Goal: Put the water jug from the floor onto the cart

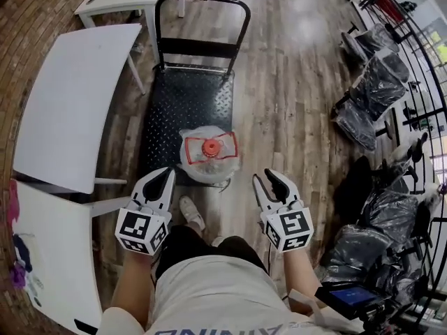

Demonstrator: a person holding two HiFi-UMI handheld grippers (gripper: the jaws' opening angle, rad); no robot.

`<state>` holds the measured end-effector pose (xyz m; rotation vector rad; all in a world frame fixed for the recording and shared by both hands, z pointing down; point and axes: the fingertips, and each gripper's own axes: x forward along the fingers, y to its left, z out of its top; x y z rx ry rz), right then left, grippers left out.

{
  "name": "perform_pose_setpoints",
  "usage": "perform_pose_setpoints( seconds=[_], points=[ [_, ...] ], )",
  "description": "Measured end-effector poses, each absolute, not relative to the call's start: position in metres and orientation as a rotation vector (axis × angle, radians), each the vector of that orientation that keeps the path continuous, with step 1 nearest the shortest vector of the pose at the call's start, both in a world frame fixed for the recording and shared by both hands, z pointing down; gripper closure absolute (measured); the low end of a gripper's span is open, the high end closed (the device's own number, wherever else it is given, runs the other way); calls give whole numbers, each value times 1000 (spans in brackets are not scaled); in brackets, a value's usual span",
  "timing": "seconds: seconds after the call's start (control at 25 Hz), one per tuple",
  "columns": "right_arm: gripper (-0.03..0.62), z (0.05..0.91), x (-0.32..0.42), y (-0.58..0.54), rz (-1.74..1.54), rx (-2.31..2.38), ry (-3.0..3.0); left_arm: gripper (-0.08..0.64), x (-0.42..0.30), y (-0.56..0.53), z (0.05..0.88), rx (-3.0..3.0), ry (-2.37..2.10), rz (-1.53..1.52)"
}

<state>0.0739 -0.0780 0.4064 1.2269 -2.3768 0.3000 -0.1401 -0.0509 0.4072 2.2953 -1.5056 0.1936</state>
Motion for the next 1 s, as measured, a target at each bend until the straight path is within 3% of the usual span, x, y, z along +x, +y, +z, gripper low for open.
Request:
perform_pose_setpoints(
  seconds=[0.4,1.0],
  points=[
    [539,379,159,6,312,1457,-2390,560,-43,25,359,2519,-1363,228],
    [586,359,182,117,292,1584,-2399,560,-30,128,328,2633,-1300,314]
  ],
)
